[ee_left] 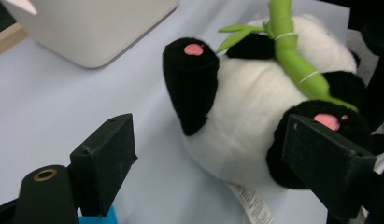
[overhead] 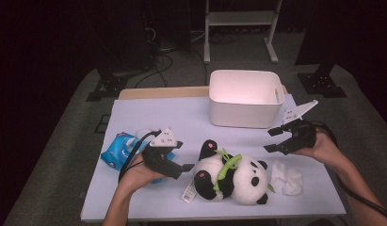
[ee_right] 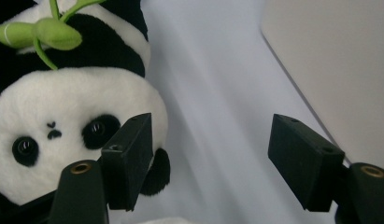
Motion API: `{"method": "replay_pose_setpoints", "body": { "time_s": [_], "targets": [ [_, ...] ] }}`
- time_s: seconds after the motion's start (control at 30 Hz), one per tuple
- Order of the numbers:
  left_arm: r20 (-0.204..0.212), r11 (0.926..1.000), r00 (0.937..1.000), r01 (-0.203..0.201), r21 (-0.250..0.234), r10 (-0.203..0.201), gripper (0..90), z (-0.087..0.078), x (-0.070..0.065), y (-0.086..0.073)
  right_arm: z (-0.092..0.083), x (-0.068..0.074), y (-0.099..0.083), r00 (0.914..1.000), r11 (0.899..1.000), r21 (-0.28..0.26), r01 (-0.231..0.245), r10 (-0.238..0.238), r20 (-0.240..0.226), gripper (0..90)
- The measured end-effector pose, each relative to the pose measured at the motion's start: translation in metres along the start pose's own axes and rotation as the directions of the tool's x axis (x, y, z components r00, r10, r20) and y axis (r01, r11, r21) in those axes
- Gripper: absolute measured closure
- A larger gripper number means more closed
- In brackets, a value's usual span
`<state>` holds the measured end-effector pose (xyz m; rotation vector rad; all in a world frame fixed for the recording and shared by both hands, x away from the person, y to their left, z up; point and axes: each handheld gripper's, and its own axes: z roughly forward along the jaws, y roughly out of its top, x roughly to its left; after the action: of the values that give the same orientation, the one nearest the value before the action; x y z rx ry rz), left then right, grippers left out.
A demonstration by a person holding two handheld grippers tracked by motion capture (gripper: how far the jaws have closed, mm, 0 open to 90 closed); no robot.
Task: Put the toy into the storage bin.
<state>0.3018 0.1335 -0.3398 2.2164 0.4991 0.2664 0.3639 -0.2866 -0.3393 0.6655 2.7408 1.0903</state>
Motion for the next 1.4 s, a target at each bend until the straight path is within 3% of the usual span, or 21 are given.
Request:
{"method": "replay_pose_setpoints", "body": {
  "time_s": [0.43, 0.7, 0.87, 1.07, 1.4],
  "targets": [
    [-0.031, 0.9996, 0.9991, 0.027, 0.001, -0.027, 11.8, -0.013, 0.006, -0.011, 0.021, -0.001, 0.027, 0.9982, 0.999, 0.006, 0.051, -0.05, -0.031, 29.2],
    [-0.033, 0.999, 0.9985, 0.044, -0.006, -0.044, 10.9, -0.013, 0.008, -0.015, 0.022, -0.001, 0.04, 0.9969, 0.998, 0.013, 0.068, -0.068, -0.04, 28.7],
    [-0.036, 0.9998, 0.9991, 0.022, 0.004, -0.022, 10.9, -0.013, 0.009, -0.011, 0.022, -0.002, 0.043, 0.9958, 0.996, 0.016, 0.086, -0.085, -0.034, 28.7],
    [-0.029, 0.9996, 0.9992, 0.027, 0.003, -0.027, 10.8, -0.013, 0.009, -0.013, 0.018, -0.005, 0.049, 0.9955, 0.996, 0.015, 0.093, -0.093, -0.02, 28.0],
    [-0.042, 0.999, 0.9981, 0.046, -0.003, -0.046, 10.4, -0.019, 0.011, -0.017, 0.02, -0.015, 0.081, 0.9901, 0.989, 0.039, 0.14, -0.14, -0.005, 26.6]
  ]
}}
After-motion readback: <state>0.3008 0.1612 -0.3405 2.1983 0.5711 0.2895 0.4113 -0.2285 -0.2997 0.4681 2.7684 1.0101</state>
